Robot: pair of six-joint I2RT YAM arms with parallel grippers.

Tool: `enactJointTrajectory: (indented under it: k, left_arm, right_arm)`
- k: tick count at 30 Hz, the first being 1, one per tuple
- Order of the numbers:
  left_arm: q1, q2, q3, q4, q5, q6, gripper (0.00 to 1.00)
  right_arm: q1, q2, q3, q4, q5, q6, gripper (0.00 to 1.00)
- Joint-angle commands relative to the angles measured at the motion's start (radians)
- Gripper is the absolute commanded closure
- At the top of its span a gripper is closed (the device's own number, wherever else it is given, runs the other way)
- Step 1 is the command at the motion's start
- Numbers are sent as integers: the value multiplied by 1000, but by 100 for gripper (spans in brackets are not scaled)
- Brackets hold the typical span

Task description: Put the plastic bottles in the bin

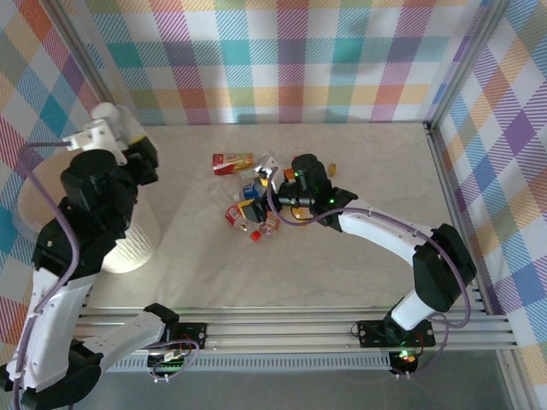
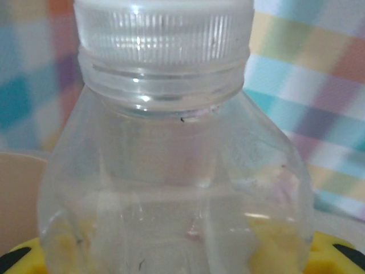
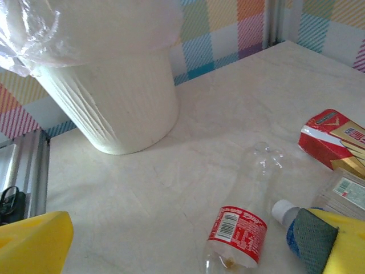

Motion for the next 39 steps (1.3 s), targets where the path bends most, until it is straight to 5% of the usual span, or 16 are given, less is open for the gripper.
enactJointTrajectory:
  k: [1, 7, 16, 25, 33, 39]
  left_arm:
    - [18, 64, 59, -95, -308, 108, 54]
    - [185, 142, 74, -83, -402, 129, 54]
    - [644, 176, -21, -107, -140, -4, 54]
    - [906, 199, -143, -129, 91, -111, 56]
    - [974, 262, -186, -156, 145, -170, 51]
    - [991, 323, -175, -204, 133, -217, 28]
  right_arm:
    - [-1, -51, 4, -9, 43, -28, 0]
    - [-1, -111, -10, -27, 82, -52, 0]
    - [-3, -179, -46, -55, 135, -70, 0]
    - [-3, -205, -50, -90, 155, -70, 0]
    - [-3, -201, -39, -98, 155, -105, 0]
    - [-3, -193, -34, -100, 150, -106, 0]
